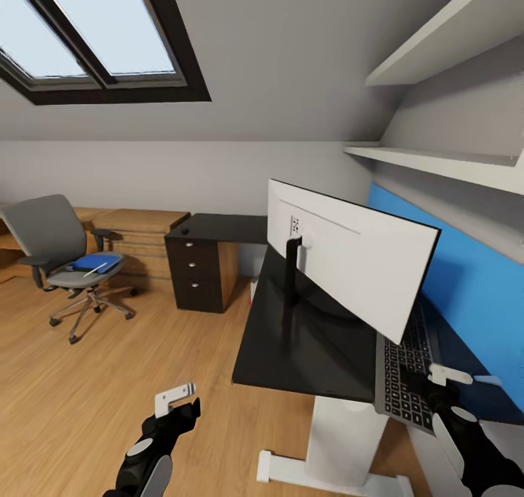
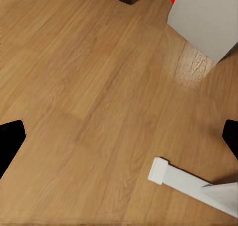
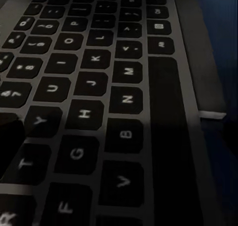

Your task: In the bedroom, organize the workspace by keeping the computer under the desk, ensuring the monitor is on the desk, placing the keyboard on the desk next to the monitor, placing the mouse on the desk next to the keyboard, moving the folder from the swivel chair onto the desk next to the mouse, stacking the notebook on top of the folder with the pen on top of the notebook, and positioning the swivel chair next to the desk.

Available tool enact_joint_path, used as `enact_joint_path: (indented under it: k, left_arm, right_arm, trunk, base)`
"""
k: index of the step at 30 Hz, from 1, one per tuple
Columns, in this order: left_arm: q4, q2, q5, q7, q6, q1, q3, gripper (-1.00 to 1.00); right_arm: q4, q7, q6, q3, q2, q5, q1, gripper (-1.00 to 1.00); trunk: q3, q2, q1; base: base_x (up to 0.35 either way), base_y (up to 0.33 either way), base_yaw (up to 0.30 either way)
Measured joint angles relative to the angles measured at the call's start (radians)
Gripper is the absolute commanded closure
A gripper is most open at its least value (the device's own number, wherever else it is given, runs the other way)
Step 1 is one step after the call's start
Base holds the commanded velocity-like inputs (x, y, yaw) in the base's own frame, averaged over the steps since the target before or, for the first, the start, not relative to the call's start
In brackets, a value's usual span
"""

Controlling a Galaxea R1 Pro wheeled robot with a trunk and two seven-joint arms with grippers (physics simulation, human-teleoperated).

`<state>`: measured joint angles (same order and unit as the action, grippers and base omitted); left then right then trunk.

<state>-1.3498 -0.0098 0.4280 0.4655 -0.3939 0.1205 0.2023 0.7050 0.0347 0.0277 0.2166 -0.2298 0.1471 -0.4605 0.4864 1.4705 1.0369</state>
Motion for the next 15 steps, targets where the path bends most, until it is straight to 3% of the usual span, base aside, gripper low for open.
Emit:
enact_joint_path:
  k: [5, 15]
  left_arm:
    - [0.000, 0.000, 0.000, 0.000, -0.001, 0.000, -0.001, -1.00]
    - [0.000, 0.000, 0.000, -0.001, 0.000, 0.000, -0.001, -1.00]
  right_arm:
    - [-0.004, 0.000, 0.000, 0.000, 0.000, 0.001, 0.000, -1.00]
    - [-0.005, 0.000, 0.000, 0.000, 0.000, 0.000, 0.000, -1.00]
  trunk:
    - [0.000, 0.000, 0.000]
    - [0.000, 0.000, 0.000]
  base:
    - [-0.211, 0.000, 0.000]
    - [-0.025, 0.000, 0.000]
